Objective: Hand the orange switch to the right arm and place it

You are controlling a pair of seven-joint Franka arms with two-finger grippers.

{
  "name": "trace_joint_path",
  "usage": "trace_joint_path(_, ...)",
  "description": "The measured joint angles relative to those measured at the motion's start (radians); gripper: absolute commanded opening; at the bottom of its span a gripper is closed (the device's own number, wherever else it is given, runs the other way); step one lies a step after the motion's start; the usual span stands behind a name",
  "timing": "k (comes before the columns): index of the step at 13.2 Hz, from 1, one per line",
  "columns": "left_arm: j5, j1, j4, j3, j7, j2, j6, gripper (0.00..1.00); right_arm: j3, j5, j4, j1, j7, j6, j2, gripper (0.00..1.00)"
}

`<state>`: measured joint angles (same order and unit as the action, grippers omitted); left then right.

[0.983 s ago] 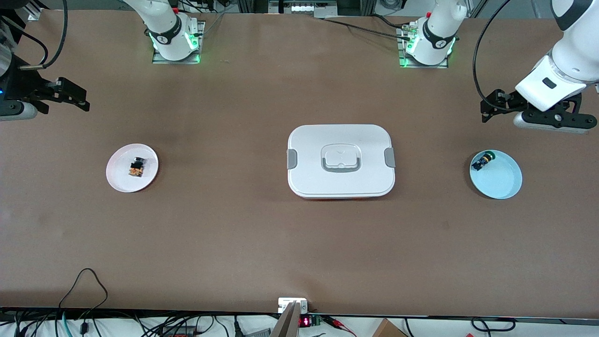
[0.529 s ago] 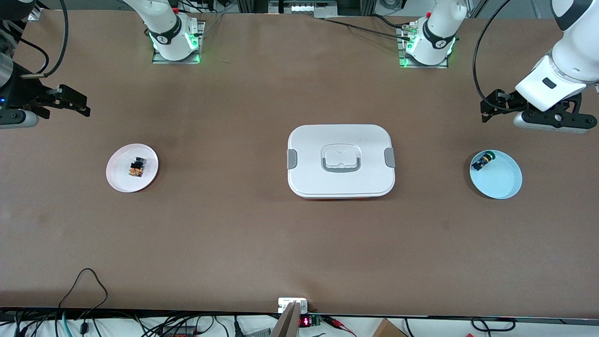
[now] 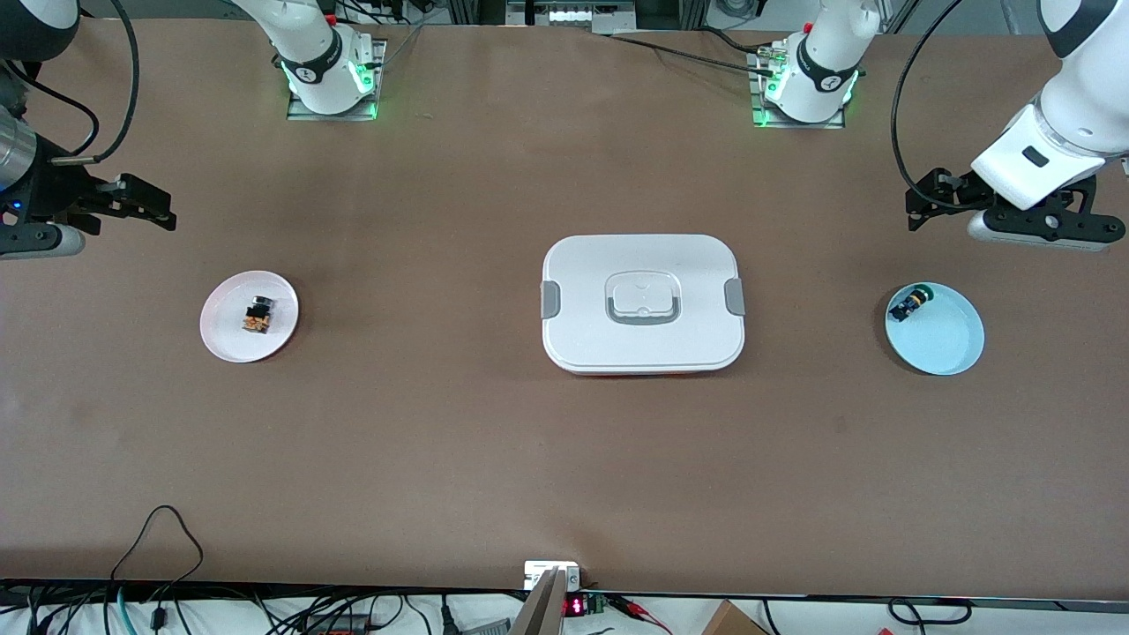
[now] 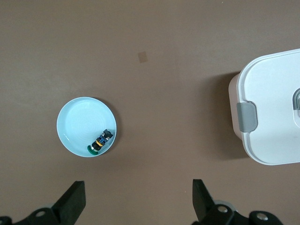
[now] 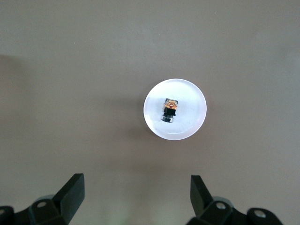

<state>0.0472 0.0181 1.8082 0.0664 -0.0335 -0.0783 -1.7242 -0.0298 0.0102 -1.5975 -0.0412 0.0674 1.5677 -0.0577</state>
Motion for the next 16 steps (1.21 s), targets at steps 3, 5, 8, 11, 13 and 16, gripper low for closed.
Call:
trace_joint_path(3, 0.000, 0.000, 0.000, 0.000, 0.000, 0.000, 0.000, 1.00, 0.000, 0.000, 0.000, 0.000, 0.000, 0.000, -0.008, 1.00)
trace_joint_path(5, 0.000, 0.000, 0.000, 0.000, 0.000, 0.000, 0.000, 1.00, 0.001, 0.000, 0.001, -0.001, 0.000, 0.000, -0.011, 1.00)
trace_joint_path(8, 0.000, 0.000, 0.000, 0.000, 0.000, 0.000, 0.000, 1.00, 0.003, 0.000, 0.001, -0.010, 0.001, 0.000, -0.011, 1.00)
trace_joint_path(11, 0.000, 0.000, 0.000, 0.000, 0.000, 0.000, 0.000, 1.00, 0.004, 0.000, 0.001, -0.021, 0.001, 0.000, -0.011, 1.00)
trace_joint_path(13, 0.000, 0.000, 0.000, 0.000, 0.000, 0.000, 0.000, 1.00, 0.004, 0.000, 0.001, -0.028, 0.001, 0.000, -0.011, 1.00)
trace_joint_path(16, 0.000, 0.000, 0.000, 0.000, 0.000, 0.000, 0.000, 1.00, 0.004, 0.000, 0.002, -0.030, 0.001, 0.000, -0.011, 1.00)
